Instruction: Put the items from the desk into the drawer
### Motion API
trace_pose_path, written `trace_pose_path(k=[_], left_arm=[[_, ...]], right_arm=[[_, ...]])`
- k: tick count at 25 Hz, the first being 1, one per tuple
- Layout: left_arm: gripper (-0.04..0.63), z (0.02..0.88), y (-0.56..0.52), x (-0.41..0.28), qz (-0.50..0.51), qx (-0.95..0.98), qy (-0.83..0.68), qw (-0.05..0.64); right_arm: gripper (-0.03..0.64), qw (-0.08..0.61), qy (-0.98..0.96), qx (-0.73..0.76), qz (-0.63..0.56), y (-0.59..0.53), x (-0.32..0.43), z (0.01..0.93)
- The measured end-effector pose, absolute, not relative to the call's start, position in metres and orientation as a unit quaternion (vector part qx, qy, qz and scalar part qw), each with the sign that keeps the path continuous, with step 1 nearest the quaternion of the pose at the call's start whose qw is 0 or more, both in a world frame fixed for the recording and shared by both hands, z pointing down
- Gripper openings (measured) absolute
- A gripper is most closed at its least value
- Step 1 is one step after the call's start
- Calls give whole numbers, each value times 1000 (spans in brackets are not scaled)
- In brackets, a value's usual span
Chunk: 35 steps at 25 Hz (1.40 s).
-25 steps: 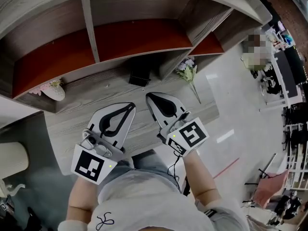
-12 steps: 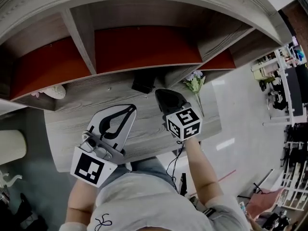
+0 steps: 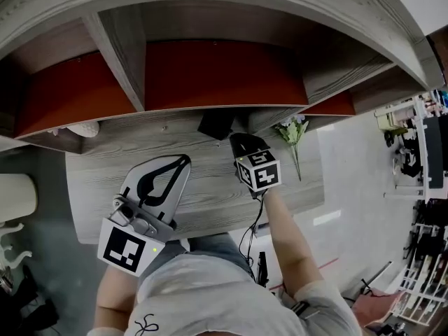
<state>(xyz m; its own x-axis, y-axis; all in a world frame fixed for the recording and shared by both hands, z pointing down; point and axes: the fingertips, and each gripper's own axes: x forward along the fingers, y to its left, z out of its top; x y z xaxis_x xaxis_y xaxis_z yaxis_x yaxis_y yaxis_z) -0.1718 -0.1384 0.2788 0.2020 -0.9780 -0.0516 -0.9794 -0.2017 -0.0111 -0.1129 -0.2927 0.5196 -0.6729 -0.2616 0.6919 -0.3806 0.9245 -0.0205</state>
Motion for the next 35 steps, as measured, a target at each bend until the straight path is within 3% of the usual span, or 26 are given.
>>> trace_pose_path(k=[19,35], left_arm=[[9,291,-149,-186,7,-763,646,8],[9,296,-158,-192,4,-765,644,2]], right_arm=[[71,436,-870,212,89,-324,-117,588],[71,456,-853,232,103,-340,-120,607]])
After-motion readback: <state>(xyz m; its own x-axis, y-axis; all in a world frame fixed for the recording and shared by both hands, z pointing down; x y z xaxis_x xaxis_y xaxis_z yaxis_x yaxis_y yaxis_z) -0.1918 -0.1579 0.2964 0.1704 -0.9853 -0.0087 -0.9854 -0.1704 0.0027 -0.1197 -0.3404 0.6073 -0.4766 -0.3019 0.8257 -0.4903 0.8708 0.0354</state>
